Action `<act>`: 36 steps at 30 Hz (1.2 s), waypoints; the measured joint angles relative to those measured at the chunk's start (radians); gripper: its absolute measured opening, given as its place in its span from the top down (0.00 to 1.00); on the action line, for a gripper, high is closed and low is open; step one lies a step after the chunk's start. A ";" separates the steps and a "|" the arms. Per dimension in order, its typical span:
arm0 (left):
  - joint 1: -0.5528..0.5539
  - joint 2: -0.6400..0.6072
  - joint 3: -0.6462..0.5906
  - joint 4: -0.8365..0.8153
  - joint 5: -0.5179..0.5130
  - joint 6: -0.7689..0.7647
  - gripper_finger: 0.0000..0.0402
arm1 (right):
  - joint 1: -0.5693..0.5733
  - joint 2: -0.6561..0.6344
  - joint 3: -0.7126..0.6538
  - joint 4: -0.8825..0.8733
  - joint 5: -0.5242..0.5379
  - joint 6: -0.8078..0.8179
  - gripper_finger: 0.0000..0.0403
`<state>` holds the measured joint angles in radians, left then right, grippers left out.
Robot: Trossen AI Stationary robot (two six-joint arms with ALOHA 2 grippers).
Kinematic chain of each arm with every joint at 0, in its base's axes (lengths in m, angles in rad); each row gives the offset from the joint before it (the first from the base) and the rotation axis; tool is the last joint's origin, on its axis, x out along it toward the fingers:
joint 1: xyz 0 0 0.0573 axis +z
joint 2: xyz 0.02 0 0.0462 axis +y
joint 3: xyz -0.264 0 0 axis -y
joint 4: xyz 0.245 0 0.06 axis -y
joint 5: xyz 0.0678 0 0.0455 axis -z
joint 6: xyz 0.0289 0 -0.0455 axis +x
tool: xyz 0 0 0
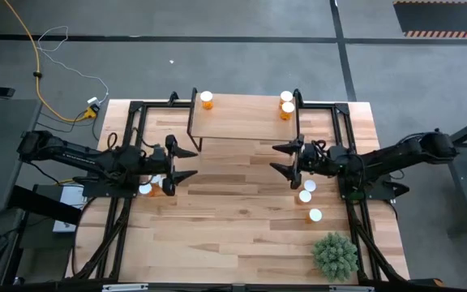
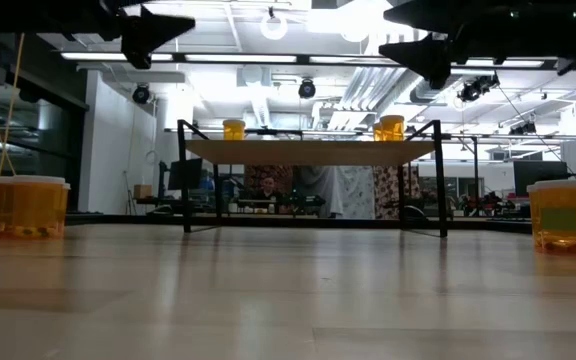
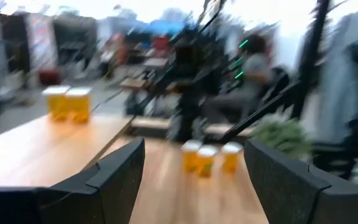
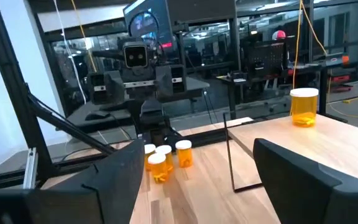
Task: Pick and place medicine bottles onto shelf by color
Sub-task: Put the yellow pill bottle on the shelf
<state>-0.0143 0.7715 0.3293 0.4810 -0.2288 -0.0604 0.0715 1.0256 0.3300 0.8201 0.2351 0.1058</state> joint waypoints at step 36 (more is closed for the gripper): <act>0.000 0.461 0.518 -1.631 0.124 -0.309 0.20 | 0.000 0.000 0.063 -0.145 -0.003 0.001 0.28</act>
<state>-0.0143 1.2328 0.8471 -1.1500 -0.1047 -0.3694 0.0711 1.0260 0.3935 0.6752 0.2325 0.1066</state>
